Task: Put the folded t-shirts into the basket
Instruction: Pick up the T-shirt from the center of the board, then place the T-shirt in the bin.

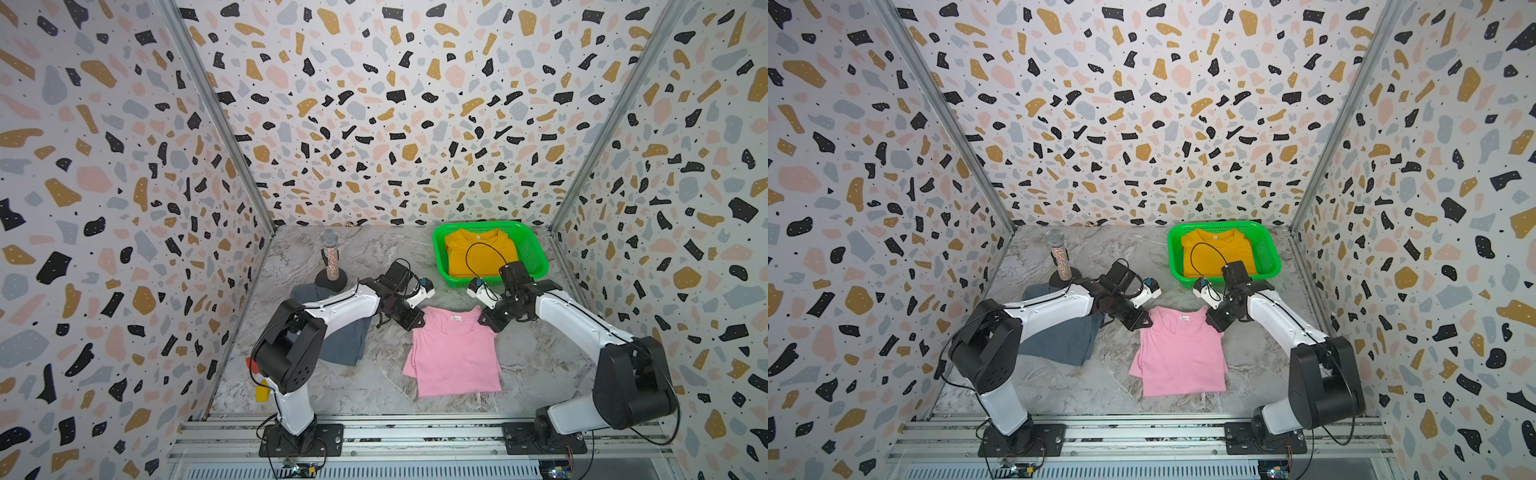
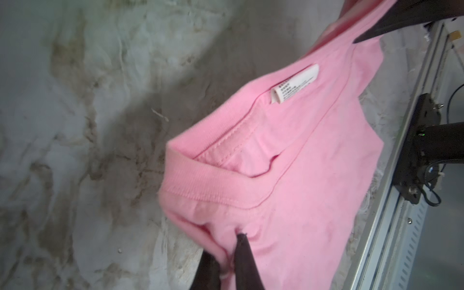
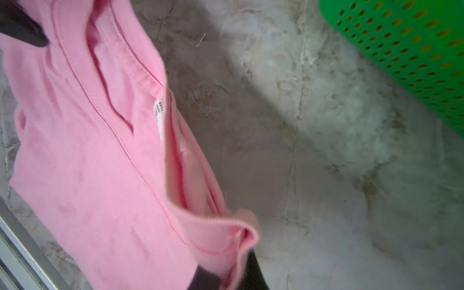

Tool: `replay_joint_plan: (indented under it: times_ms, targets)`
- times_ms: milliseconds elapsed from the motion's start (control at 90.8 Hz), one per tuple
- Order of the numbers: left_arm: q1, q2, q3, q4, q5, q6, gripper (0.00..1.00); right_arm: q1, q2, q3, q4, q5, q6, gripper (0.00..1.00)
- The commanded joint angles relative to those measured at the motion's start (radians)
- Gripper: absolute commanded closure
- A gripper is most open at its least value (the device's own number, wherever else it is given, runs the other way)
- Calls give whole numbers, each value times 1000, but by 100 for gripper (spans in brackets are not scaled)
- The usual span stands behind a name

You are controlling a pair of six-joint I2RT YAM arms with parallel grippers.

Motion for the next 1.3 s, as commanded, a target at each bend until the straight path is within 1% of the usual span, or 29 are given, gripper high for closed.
replay_joint_plan:
  times_ms: [0, 176, 330, 562, 793, 991, 1288]
  targets:
    - [2, -45, 15, 45, 55, 45, 100, -5, -80, -4, 6, 46, -13, 100]
    - [1, -50, 96, 42, 97, 23, 100, -12, -169, 19, -2, 120, -25, 100]
    - [-14, -37, 182, 42, 102, -4, 100, -24, -214, 60, -26, 177, -29, 100]
    - [-58, -11, 298, 72, 87, -14, 100, -52, -242, 147, -54, 281, -24, 100]
    - [-69, 67, 480, 45, 55, -41, 100, -80, -243, 248, -71, 369, -5, 100]
    - [-69, 194, 690, -36, 19, -57, 100, -107, -190, 344, -69, 428, -14, 100]
    - [-63, 430, 988, -86, -76, -31, 100, -166, 18, 492, 7, 489, -48, 100]
